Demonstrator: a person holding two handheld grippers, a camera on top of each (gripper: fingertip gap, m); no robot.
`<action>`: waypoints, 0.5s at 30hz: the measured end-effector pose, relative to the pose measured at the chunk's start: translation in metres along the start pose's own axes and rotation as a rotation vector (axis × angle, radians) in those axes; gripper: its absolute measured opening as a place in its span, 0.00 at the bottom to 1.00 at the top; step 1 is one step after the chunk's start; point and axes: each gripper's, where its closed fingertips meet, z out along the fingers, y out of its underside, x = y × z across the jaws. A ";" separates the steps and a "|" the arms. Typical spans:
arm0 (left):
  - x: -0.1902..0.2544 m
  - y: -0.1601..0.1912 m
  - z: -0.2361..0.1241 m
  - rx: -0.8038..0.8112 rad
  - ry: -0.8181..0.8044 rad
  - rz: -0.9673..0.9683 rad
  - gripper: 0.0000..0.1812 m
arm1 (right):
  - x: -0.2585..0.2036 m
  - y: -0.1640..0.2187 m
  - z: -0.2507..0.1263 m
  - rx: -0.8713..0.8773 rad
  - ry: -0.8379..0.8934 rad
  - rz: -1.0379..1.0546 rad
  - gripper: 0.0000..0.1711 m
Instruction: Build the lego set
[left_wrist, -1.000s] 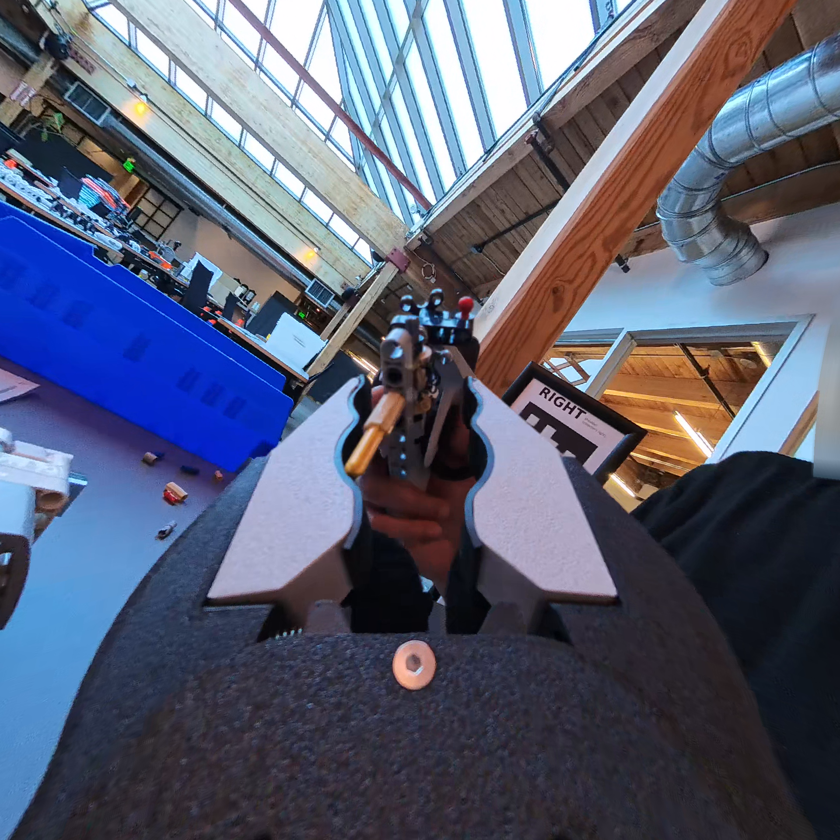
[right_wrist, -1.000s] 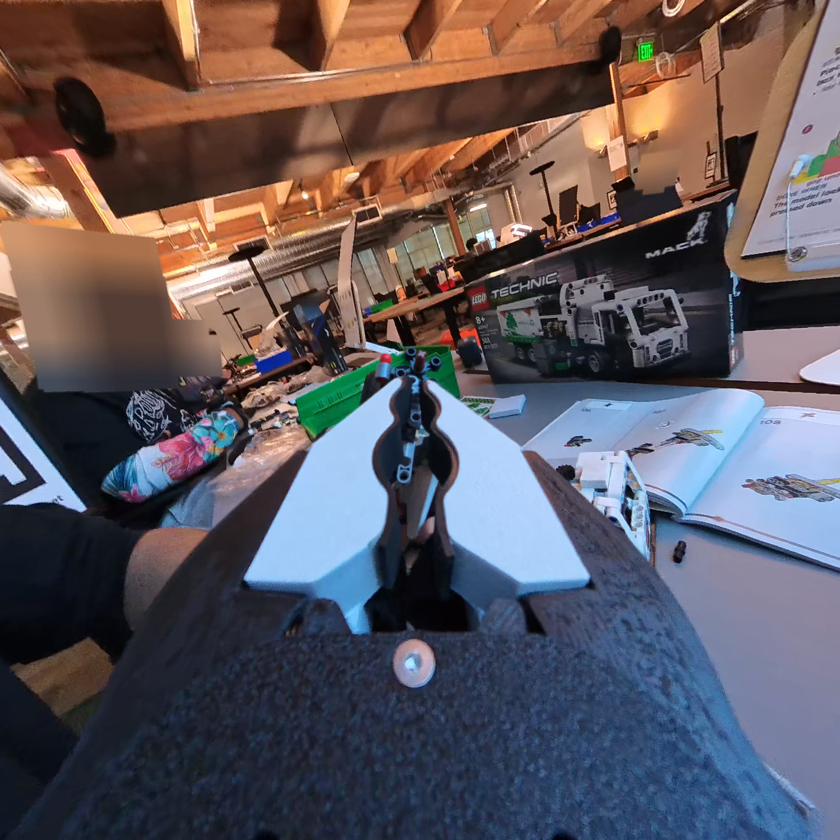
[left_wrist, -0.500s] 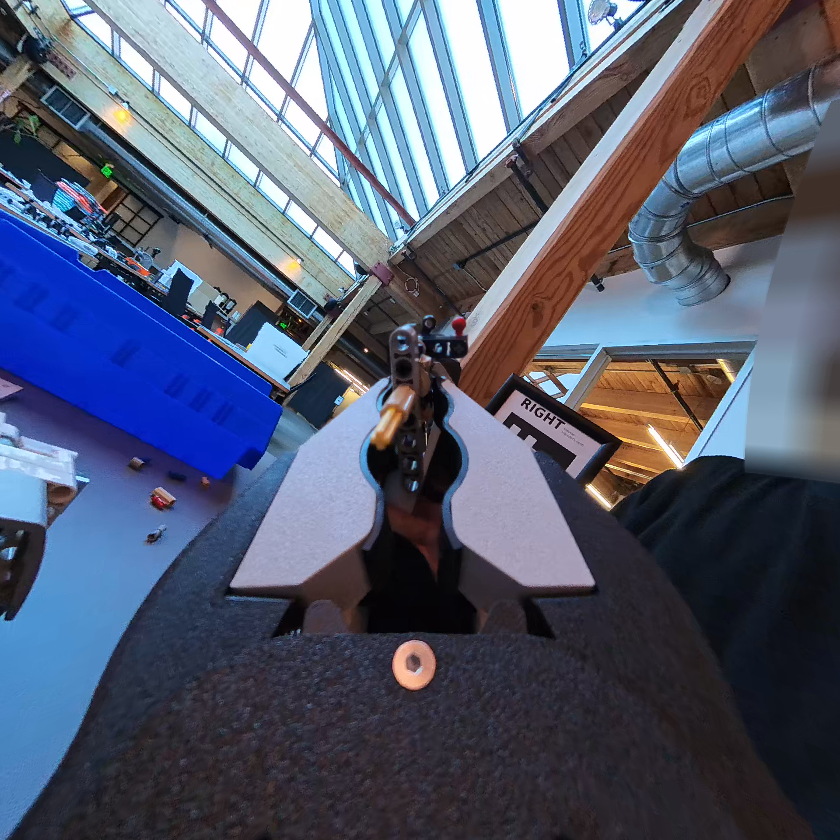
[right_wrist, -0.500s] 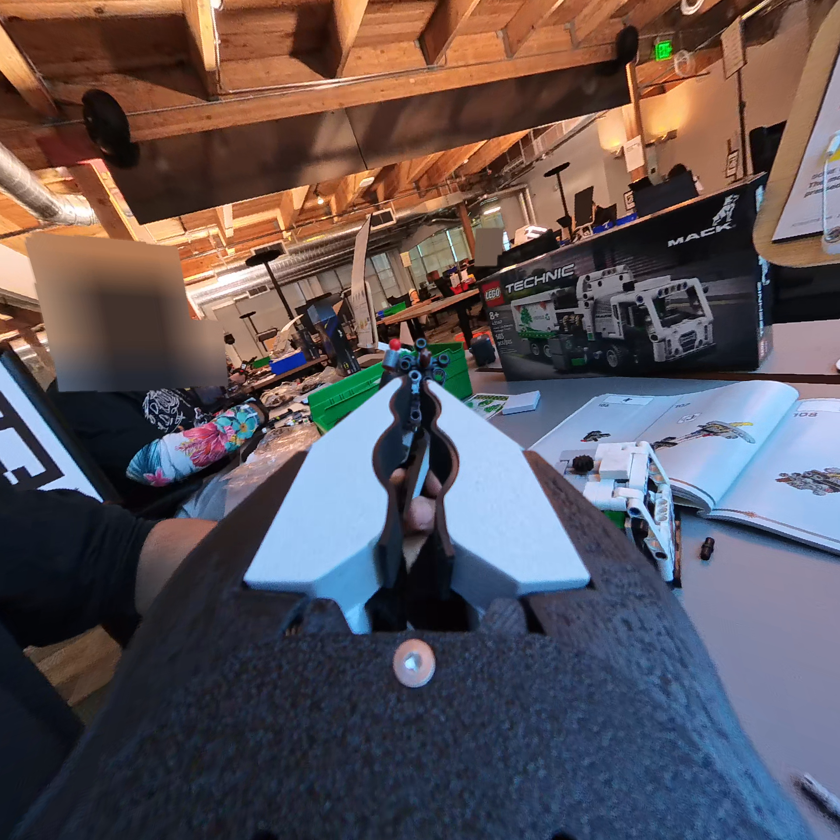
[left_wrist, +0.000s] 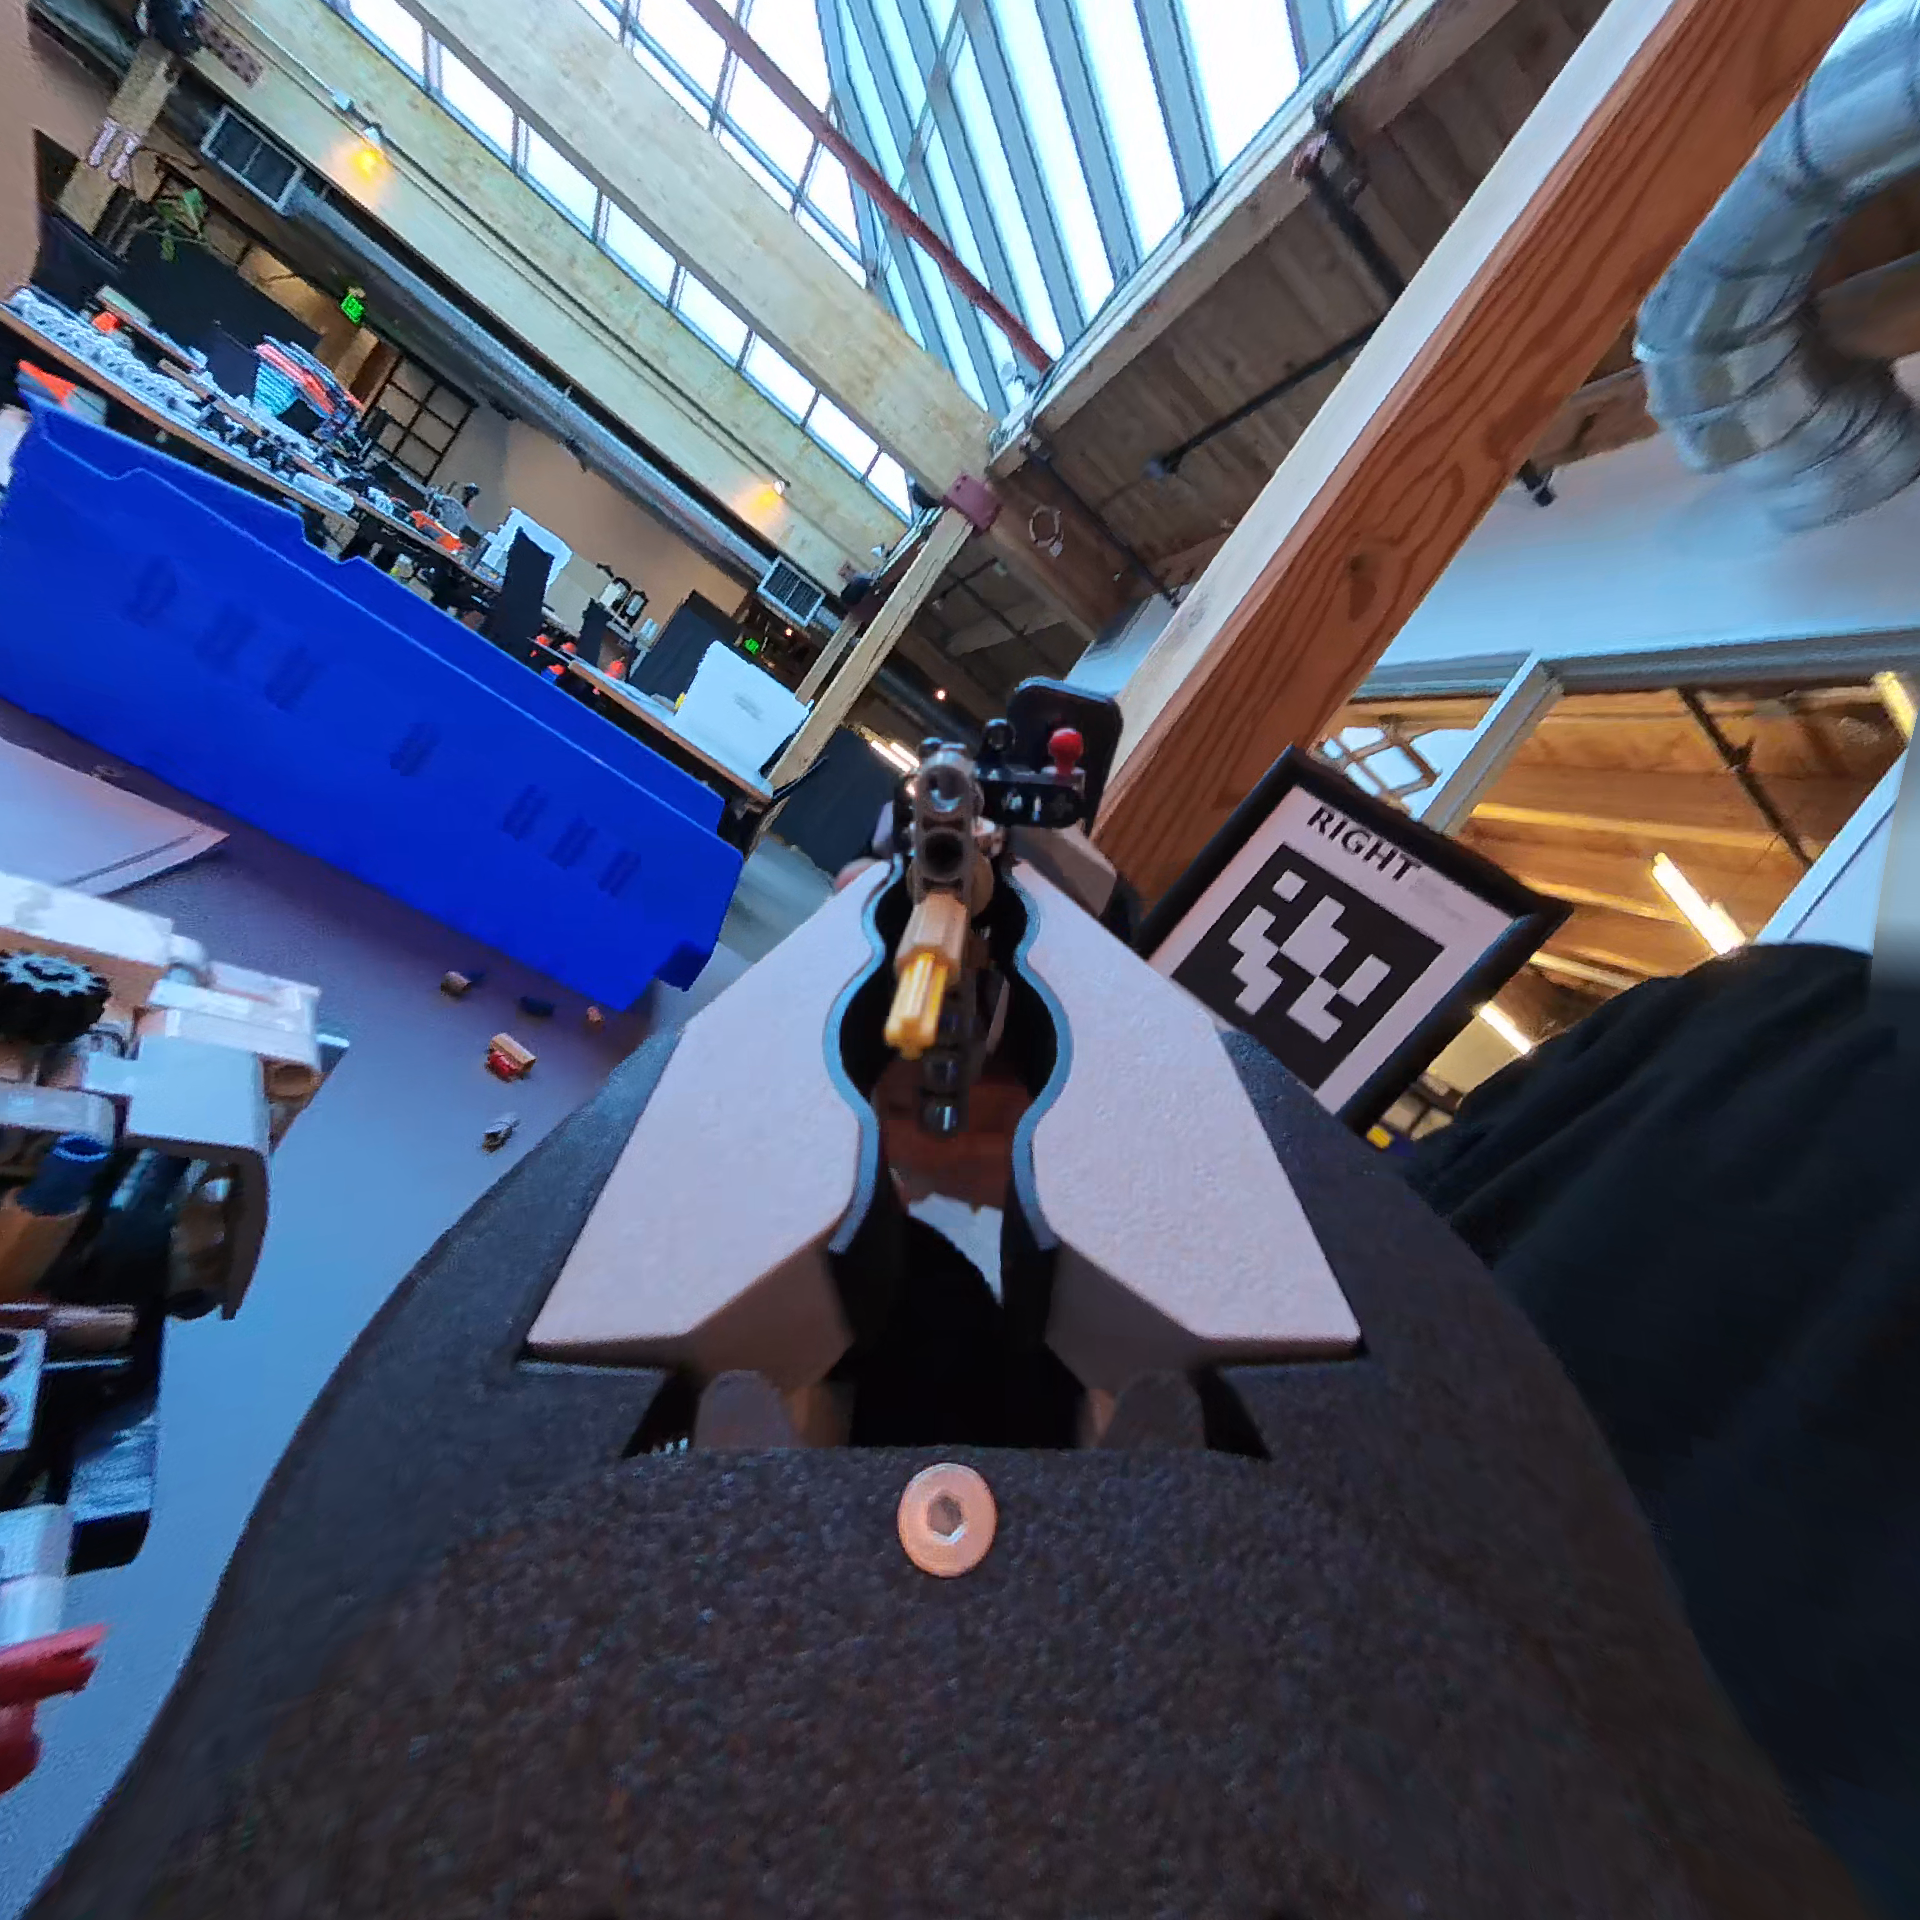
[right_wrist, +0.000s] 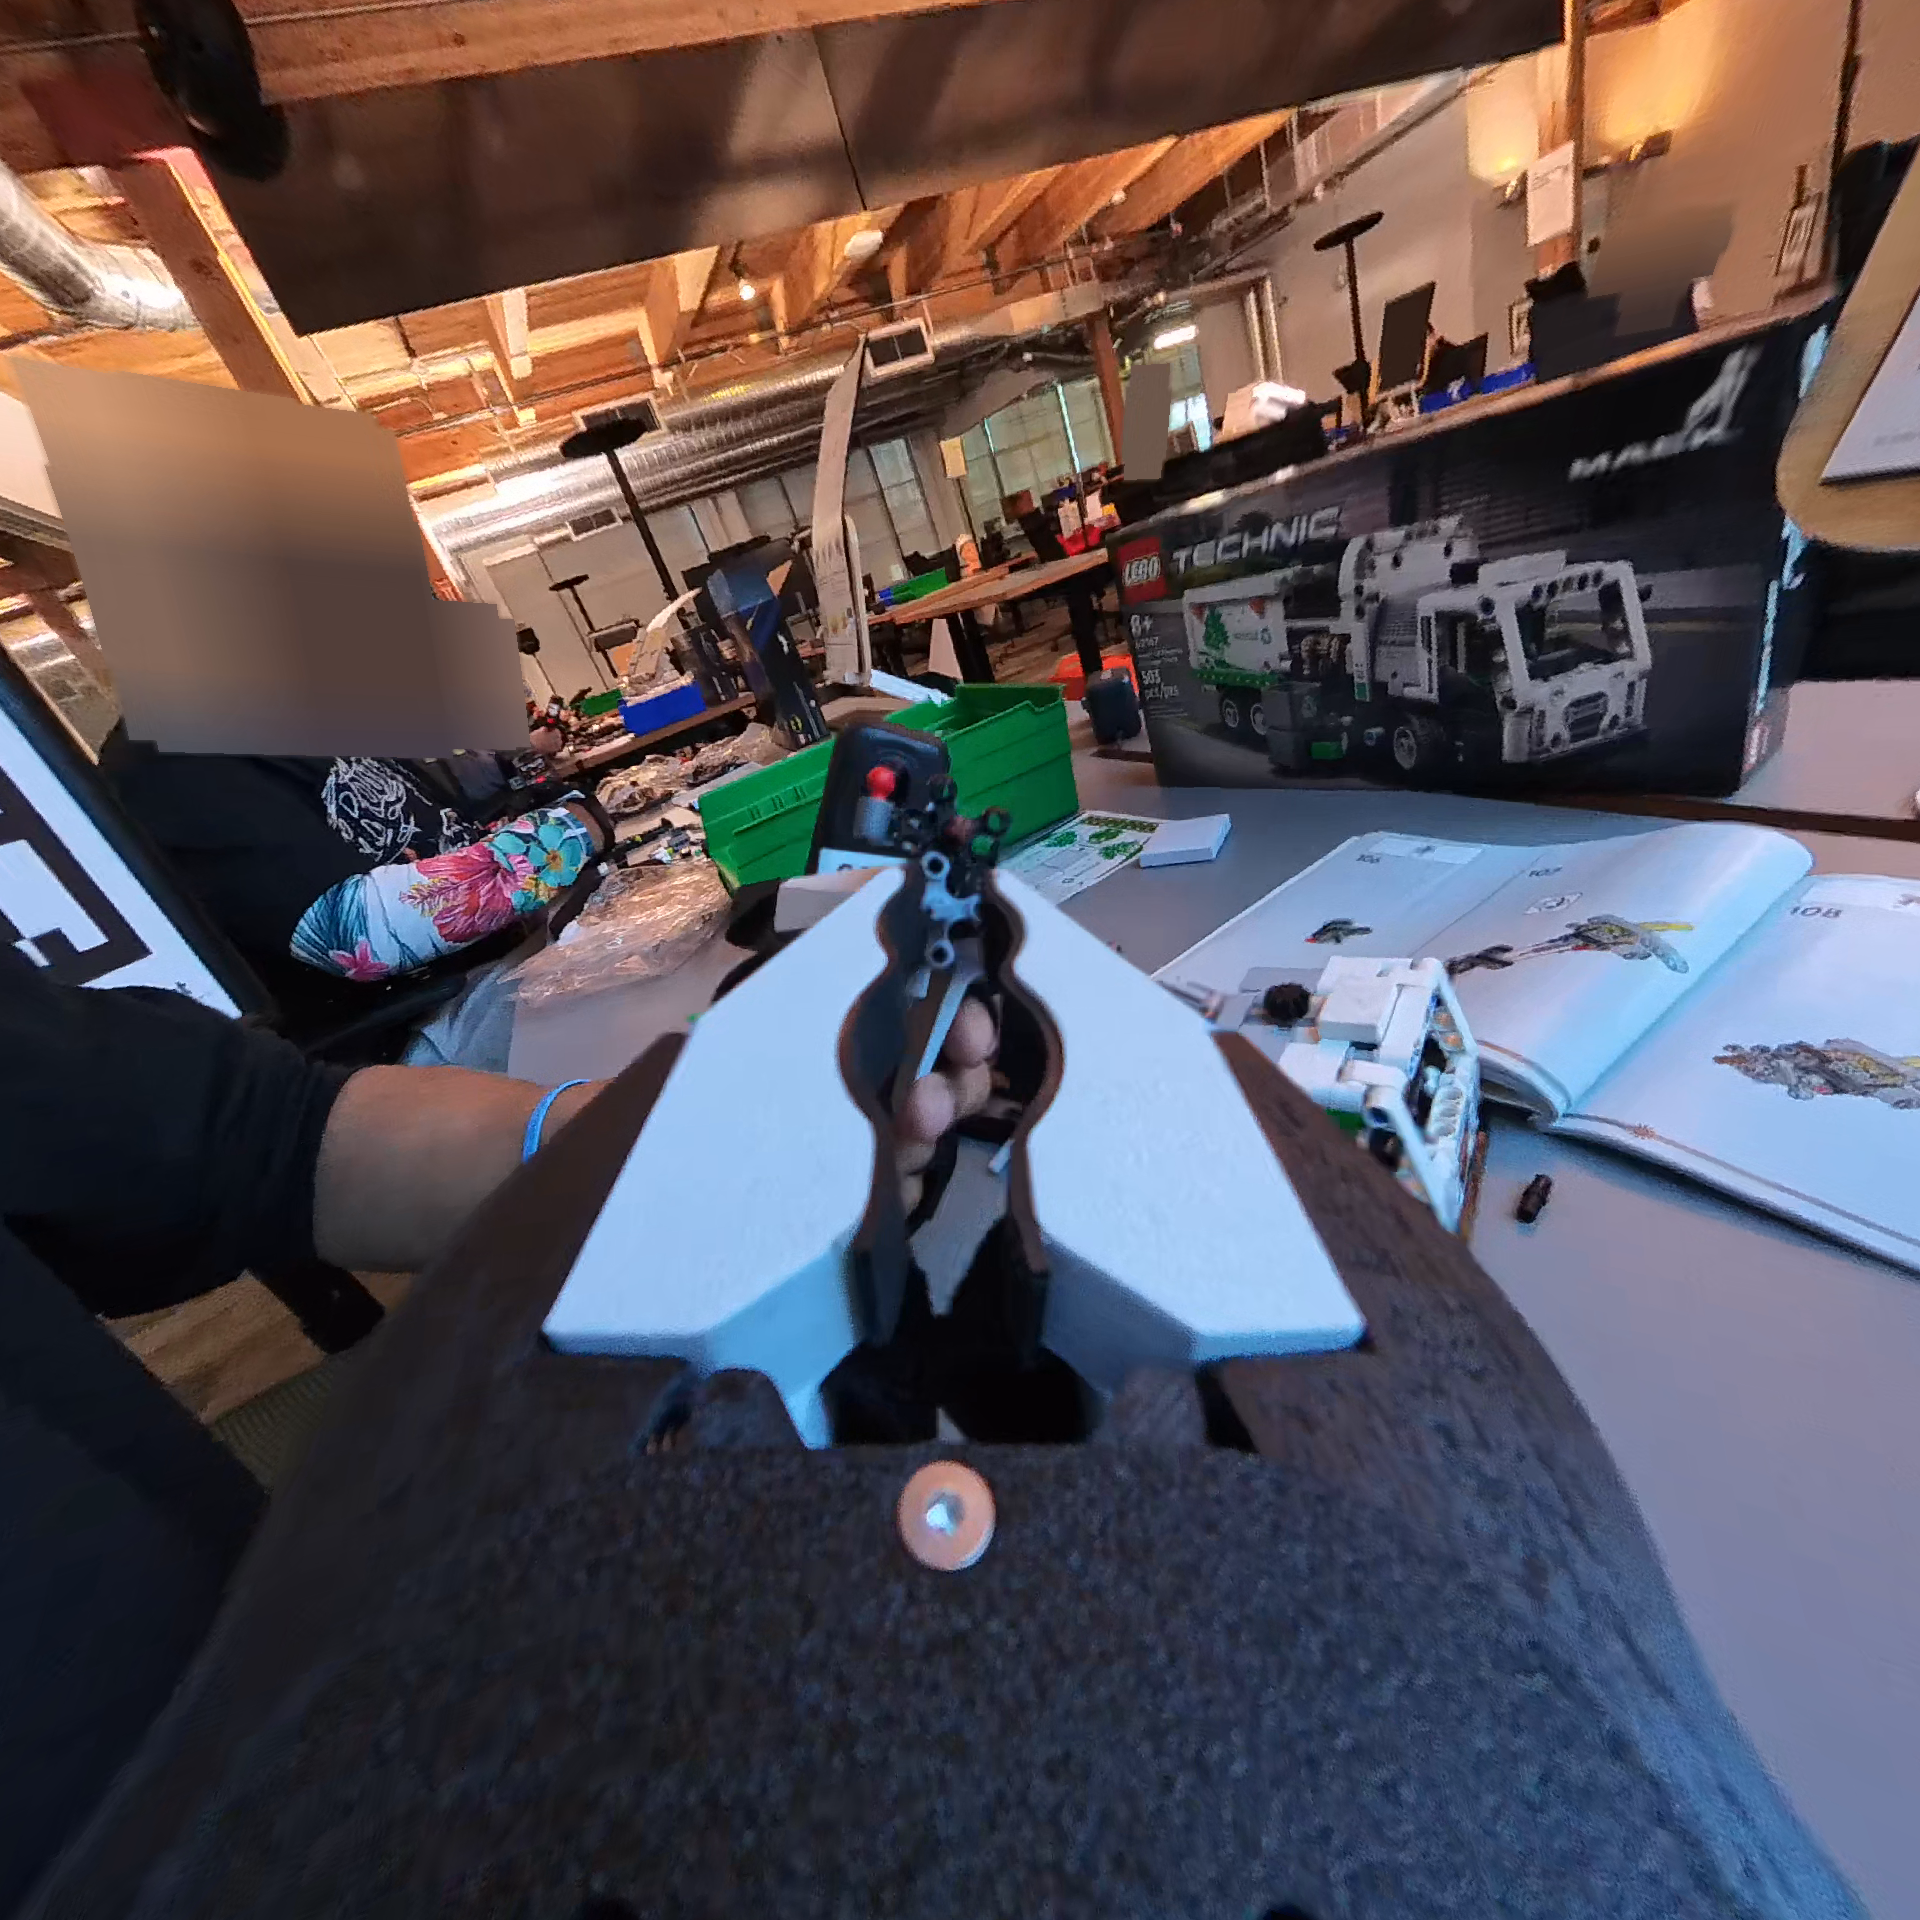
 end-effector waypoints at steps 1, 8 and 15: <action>0.001 0.001 0.000 -0.020 -0.006 0.027 0.06 | 0.000 -0.006 -0.009 0.016 -0.009 -0.015 0.10; 0.001 0.016 -0.001 -0.151 -0.066 0.186 0.06 | -0.004 0.082 -0.117 -0.596 0.042 -0.223 0.13; -0.002 0.038 0.007 -0.244 -0.086 0.218 0.06 | -0.010 0.140 -0.125 -0.857 0.092 -0.470 0.13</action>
